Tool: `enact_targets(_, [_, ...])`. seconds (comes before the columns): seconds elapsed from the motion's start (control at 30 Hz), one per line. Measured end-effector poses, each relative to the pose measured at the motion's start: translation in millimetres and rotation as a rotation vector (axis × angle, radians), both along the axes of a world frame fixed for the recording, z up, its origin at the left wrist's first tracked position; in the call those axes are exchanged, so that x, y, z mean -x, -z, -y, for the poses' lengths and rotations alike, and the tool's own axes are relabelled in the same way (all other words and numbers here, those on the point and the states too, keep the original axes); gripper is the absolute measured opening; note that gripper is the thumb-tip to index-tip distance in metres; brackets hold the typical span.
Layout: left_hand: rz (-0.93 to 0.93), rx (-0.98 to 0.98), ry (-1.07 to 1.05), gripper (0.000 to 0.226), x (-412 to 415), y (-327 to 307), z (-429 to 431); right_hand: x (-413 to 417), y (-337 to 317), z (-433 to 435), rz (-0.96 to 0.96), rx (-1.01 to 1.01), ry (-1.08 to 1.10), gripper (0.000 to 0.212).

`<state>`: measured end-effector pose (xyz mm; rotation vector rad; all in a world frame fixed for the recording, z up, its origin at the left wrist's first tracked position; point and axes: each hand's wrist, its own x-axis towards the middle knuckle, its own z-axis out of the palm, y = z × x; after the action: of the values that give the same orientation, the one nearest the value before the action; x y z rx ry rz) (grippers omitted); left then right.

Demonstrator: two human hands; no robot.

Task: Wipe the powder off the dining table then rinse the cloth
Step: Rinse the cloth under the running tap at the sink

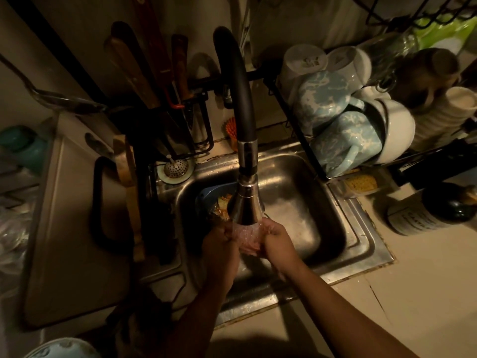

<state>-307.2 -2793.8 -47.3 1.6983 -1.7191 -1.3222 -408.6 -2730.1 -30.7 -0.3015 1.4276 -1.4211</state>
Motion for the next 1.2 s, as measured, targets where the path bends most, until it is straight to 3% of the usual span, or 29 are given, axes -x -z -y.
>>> enact_targets(0.1, [-0.004,0.077,0.037,0.018,-6,-8,1,12,-7,-6,0.191,-0.148,-0.195,0.029])
enact_targets(0.2, [0.019,0.057,0.226,0.007,-12,-9,3,19,-3,-4,0.191,-0.227,-0.233,0.029])
enact_targets(0.3, [0.069,0.017,0.372,0.026,-14,-11,6,20,-3,0,0.139,-0.231,-0.23,0.021])
enact_targets(0.47, [0.101,0.106,0.203,0.023,-8,-14,8,6,-4,2,-0.039,-0.081,-0.165,0.03])
enact_targets(0.57, [0.09,0.107,0.11,0.025,-2,-17,8,-1,0,-1,-0.075,0.004,-0.073,0.024])
enact_targets(0.7, [-0.088,0.0,-0.007,0.029,0,-8,8,2,-1,-6,-0.028,0.002,-0.033,0.013])
enact_targets(0.8, [-0.272,-0.048,0.026,0.02,-5,-8,5,13,-3,-7,0.02,-0.032,-0.027,0.023])
enact_targets(0.93, [-0.377,-0.057,-0.006,0.038,-9,-8,6,23,2,-8,0.011,-0.136,-0.015,0.034])
enact_targets(1.1, [-0.436,-0.12,0.115,0.036,-11,-10,6,14,5,-2,0.4,-0.063,-0.09,0.027])
enact_targets(1.2, [-0.359,-0.051,0.275,0.016,-14,-15,8,10,8,2,0.254,-0.024,-0.062,0.019])
